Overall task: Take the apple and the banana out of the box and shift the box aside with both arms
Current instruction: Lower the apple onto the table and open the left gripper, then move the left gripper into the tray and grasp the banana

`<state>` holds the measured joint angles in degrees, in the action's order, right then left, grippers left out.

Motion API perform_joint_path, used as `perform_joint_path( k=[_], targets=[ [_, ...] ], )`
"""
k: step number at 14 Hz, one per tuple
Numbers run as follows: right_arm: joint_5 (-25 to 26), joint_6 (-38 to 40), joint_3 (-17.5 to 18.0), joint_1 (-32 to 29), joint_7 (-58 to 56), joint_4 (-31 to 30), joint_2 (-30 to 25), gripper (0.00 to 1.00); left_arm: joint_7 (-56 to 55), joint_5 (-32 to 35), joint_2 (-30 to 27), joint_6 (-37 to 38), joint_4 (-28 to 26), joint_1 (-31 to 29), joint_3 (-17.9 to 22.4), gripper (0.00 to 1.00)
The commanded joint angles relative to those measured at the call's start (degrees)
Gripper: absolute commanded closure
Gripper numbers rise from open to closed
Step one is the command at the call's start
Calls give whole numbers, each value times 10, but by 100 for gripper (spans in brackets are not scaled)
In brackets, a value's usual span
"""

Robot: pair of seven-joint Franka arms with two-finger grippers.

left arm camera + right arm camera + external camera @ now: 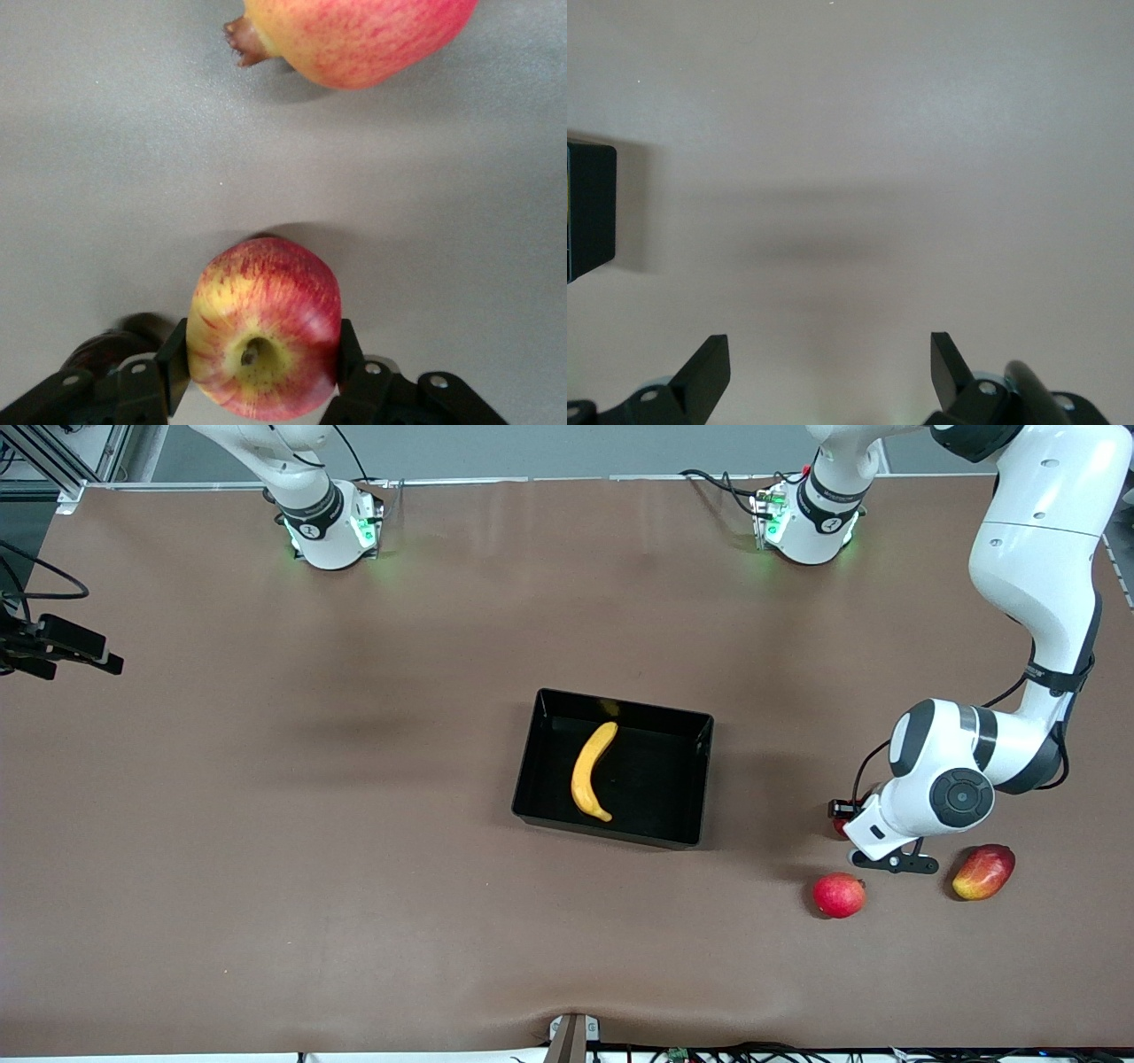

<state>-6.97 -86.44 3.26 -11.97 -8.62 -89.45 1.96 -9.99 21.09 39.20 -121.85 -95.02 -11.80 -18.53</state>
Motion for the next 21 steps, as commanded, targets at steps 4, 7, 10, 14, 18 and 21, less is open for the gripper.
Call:
perform_joint_path(
  k=[4,7,10,14,18,21],
  targets=[
    [41,15,-1,20,-2,12,0,0,-1,3,-65,31,-5,-3,-27,0],
    [103,18,-1,58,-2,12,-1,0,-23,-13,-104,71,-3,-4,-79,0],
    [101,18,-3,53,-3,11,0,0,-127,-39,-108,96,-2,-1,-149,0],
    [100,19,-4,52,-3,10,0,0,-250,-37,-97,88,6,65,-187,0],
    [99,19,-5,45,-3,9,2,0,-299,-18,-49,52,43,168,-185,0],
    [98,19,-5,45,-3,7,2,0,-324,12,-2,-44,43,208,-181,0]
  ],
)
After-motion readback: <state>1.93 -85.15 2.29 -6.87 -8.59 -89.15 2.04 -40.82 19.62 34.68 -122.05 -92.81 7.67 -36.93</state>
